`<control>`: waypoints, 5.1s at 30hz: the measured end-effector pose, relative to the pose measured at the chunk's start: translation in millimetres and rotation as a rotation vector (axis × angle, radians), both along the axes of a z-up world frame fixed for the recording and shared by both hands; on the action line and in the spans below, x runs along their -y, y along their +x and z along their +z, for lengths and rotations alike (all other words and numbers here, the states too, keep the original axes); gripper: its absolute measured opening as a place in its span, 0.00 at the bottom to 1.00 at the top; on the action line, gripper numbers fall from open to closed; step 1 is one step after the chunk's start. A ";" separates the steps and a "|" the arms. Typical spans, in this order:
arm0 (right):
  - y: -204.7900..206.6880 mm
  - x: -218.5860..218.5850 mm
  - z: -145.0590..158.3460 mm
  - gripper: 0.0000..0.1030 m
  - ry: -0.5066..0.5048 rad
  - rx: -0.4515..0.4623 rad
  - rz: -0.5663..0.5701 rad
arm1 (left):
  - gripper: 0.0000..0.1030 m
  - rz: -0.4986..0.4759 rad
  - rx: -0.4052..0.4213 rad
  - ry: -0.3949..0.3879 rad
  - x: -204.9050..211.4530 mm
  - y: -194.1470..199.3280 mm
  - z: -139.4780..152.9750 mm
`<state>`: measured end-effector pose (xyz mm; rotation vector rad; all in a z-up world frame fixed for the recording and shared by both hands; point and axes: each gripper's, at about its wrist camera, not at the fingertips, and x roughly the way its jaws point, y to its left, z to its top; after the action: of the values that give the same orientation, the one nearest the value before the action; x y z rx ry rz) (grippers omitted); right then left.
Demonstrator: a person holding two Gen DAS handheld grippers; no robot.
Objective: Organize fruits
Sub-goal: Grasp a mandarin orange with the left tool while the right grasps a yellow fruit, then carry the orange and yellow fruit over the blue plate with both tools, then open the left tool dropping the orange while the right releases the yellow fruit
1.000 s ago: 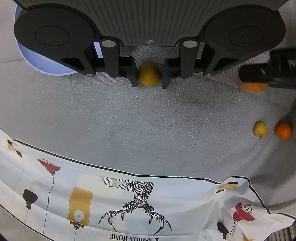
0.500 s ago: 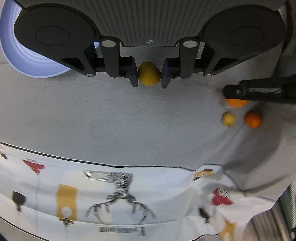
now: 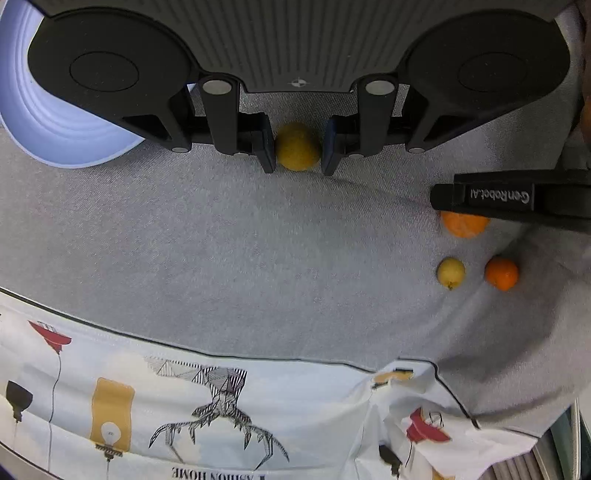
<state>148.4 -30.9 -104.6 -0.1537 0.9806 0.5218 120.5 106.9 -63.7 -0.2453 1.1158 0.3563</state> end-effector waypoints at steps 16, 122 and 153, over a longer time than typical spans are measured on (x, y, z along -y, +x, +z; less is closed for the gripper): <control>-66.1 74.0 108.8 0.27 0.159 0.266 -0.100 | 0.39 -0.081 0.218 0.104 37.0 -47.4 59.1; -48.6 201.4 77.5 0.27 0.093 0.152 -0.480 | 0.39 -0.640 0.233 -0.169 180.7 -41.6 25.4; -35.7 195.7 53.4 0.27 0.018 0.002 -0.483 | 0.40 -0.769 0.177 -0.156 222.0 -33.8 3.0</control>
<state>112.6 -226.6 -51.1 0.0990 0.9702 0.0874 86.8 -115.1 -60.7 0.0273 0.9831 -0.4295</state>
